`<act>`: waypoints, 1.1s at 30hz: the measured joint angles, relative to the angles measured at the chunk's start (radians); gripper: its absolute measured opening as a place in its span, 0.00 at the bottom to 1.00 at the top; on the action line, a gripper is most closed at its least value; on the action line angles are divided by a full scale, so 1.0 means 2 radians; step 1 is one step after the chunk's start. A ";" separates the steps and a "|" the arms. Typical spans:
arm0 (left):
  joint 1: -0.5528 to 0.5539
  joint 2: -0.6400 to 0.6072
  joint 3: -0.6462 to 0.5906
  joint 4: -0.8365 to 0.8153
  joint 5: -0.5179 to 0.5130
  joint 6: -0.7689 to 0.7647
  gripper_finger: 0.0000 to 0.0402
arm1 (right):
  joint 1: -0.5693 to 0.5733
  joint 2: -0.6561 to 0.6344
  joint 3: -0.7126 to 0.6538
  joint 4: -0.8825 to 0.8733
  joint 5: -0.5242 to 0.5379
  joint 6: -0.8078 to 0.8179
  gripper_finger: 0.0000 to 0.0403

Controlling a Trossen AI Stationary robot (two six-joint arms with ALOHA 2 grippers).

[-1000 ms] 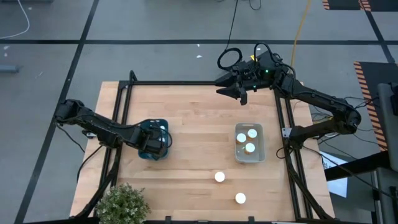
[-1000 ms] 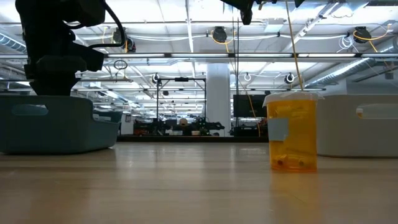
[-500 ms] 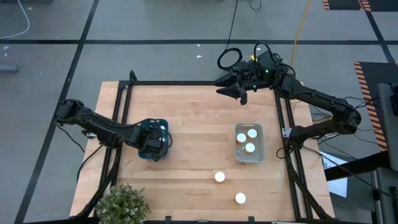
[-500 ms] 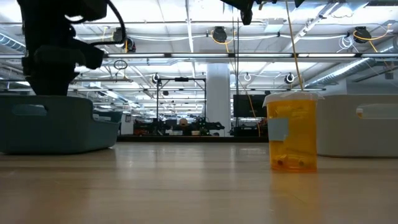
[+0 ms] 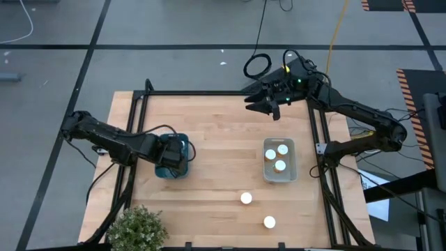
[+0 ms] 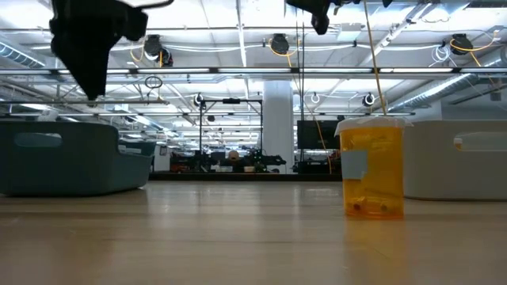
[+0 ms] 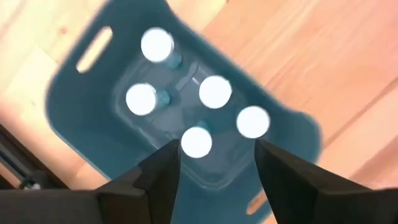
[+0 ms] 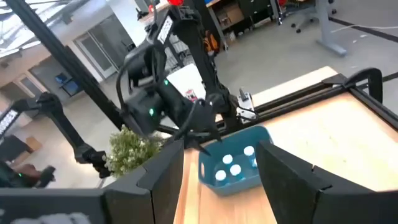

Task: Pick and place medicine bottles into bin by pill shape (circle, oval)
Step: Put the orange pill bottle into the gray bin

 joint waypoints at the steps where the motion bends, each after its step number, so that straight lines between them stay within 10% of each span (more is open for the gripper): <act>1: 0.000 0.000 0.012 -0.008 -0.004 0.002 0.52 | 0.003 -0.004 0.000 -0.008 0.001 -0.006 0.48; 21: 0.032 -0.136 0.114 -0.041 -0.098 0.111 0.52 | 0.253 -0.054 0.000 -0.250 0.282 0.029 0.61; 33: 0.079 -0.201 0.114 -0.006 -0.052 0.261 0.52 | 0.361 0.063 0.000 -0.293 0.301 0.173 0.66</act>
